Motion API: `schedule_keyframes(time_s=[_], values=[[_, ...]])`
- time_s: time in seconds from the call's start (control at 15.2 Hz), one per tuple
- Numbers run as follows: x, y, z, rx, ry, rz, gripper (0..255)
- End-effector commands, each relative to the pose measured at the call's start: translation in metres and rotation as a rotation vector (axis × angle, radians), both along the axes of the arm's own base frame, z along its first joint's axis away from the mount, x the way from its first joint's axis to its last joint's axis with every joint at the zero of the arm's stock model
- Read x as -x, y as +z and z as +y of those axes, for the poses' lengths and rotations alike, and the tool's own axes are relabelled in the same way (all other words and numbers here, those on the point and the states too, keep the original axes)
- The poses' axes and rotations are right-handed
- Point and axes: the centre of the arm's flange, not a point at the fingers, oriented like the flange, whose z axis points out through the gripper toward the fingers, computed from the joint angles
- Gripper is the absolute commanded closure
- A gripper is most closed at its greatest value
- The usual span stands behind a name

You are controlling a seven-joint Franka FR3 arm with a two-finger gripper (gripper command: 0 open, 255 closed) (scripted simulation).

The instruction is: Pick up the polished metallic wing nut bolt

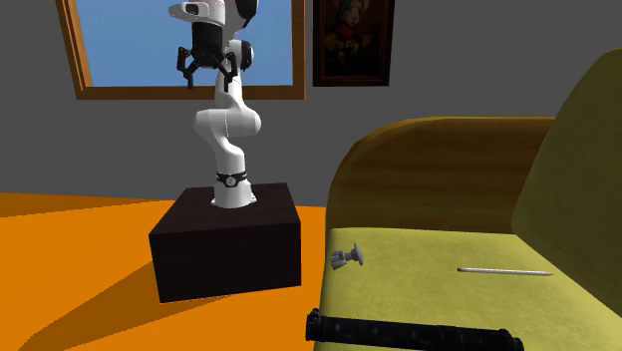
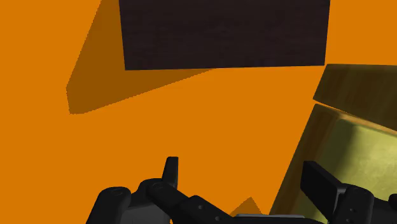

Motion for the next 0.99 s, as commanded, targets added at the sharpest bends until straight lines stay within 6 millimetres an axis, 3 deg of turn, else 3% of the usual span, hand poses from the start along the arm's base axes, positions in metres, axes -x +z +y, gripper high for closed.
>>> schedule_keyframes(time_s=[0.0,0.92], values=[[0.0,0.0,0.0,0.0,0.0,0.0,0],[-0.101,-0.118,0.091,0.024,0.156,-0.062,0]])
